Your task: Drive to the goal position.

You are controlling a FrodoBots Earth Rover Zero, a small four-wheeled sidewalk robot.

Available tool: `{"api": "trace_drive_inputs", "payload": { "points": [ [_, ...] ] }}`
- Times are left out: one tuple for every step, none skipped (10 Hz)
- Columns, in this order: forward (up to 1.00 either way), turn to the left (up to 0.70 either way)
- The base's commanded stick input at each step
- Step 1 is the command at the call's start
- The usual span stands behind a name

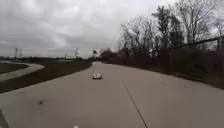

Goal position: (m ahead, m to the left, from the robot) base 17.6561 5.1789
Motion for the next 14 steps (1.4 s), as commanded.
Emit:
{"api": "trace_drive_inputs", "payload": {
  "points": [
    [1.0, 0.0],
    [1.0, 0.0],
    [1.0, 0.11],
    [1.0, 0.3],
    [1.0, 0.4],
    [1.0, 0.4],
    [1.0, 0.4],
    [1.0, 0.4],
    [1.0, 0.4],
    [1.0, 0.4],
    [1.0, 0.4],
    [1.0, 0.25],
    [1.0, 0.0],
    [1.0, 0.0]
  ]
}}
